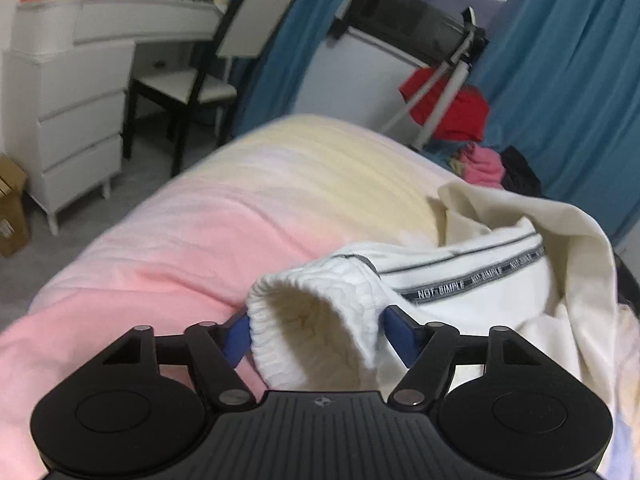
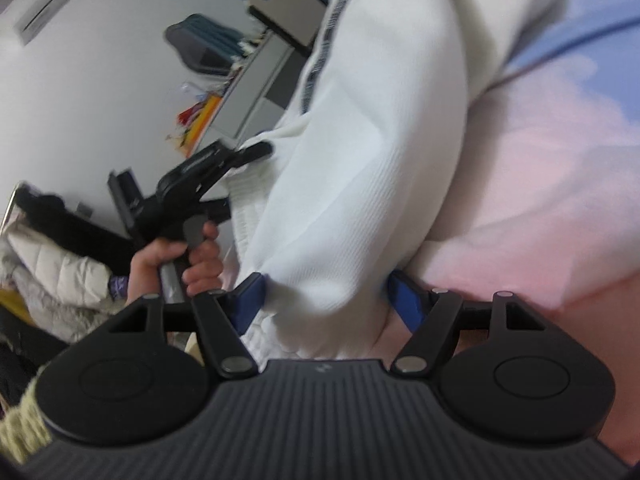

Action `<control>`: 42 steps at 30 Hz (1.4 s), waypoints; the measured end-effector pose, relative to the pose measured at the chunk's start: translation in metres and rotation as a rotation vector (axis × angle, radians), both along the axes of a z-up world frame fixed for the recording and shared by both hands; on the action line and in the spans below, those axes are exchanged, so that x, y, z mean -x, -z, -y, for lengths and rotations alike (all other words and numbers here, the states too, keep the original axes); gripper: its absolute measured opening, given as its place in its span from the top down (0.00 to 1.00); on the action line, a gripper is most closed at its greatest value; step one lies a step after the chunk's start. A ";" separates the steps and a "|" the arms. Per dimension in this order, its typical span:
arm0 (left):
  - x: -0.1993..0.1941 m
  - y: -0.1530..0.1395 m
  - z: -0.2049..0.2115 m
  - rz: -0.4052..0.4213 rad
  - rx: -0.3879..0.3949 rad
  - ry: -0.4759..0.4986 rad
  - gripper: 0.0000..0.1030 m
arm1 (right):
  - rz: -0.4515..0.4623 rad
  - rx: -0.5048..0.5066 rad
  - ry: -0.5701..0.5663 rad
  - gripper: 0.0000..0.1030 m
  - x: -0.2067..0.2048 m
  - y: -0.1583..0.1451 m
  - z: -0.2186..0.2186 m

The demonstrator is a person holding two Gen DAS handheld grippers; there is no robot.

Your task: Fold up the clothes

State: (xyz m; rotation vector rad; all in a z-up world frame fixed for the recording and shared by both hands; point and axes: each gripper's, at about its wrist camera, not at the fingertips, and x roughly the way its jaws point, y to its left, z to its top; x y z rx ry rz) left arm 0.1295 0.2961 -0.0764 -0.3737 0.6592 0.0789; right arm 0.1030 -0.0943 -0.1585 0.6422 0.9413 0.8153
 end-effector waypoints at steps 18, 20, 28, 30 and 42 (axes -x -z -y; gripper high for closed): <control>-0.108 -0.158 -0.022 0.159 -0.152 -0.057 0.89 | 0.077 -0.156 0.060 0.93 0.011 -0.062 -0.123; -0.139 -0.159 -0.027 0.135 -0.243 -0.064 0.89 | 0.087 -0.173 0.035 0.93 -0.006 -0.057 -0.159; -0.239 -0.079 -0.066 -0.064 -0.175 -0.105 0.87 | 0.020 -0.079 0.012 0.93 -0.067 -0.008 -0.240; -0.247 -0.072 -0.068 -0.067 -0.178 -0.089 0.85 | 0.033 -0.062 -0.004 0.93 -0.073 -0.011 -0.246; -0.164 -0.101 -0.034 -0.037 -0.283 -0.086 0.14 | 0.155 0.091 -0.028 0.34 -0.042 -0.076 -0.221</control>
